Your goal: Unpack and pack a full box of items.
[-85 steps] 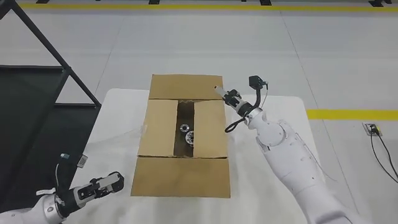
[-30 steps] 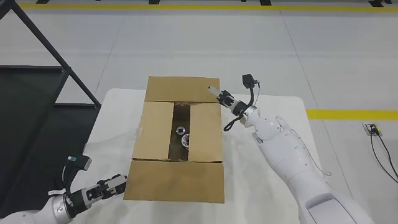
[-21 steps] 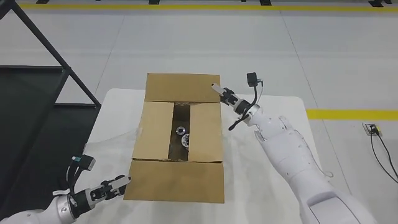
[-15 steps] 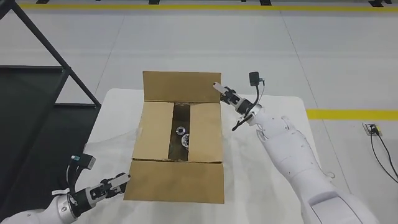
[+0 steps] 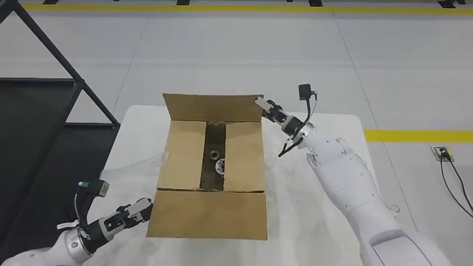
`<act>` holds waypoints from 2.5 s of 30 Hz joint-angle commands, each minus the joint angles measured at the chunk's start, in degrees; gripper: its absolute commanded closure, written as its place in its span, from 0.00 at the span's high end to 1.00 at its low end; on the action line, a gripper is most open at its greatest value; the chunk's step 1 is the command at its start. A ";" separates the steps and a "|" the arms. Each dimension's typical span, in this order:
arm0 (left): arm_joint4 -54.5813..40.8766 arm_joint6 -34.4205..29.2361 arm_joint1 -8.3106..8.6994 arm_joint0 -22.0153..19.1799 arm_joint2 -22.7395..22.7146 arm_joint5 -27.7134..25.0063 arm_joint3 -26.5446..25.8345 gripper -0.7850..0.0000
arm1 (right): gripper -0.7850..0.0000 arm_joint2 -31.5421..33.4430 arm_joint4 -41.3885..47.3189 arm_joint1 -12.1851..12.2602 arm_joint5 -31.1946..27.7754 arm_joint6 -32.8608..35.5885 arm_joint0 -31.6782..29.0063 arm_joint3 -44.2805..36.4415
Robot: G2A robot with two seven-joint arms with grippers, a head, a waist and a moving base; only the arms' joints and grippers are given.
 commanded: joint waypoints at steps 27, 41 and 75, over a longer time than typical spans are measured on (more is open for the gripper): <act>-3.36 6.95 0.17 0.25 1.35 -1.34 -7.98 1.00 | 1.00 1.25 -3.44 1.67 -1.51 -0.29 -3.07 -7.64; 9.30 21.45 -0.58 -4.92 7.68 -1.34 -9.90 1.00 | 1.00 3.33 -7.95 4.82 4.62 8.47 -9.37 -25.14; 23.35 28.85 -2.41 -19.72 22.09 -1.21 -1.02 1.00 | 1.00 4.13 -0.35 6.47 37.19 23.68 -14.42 -44.71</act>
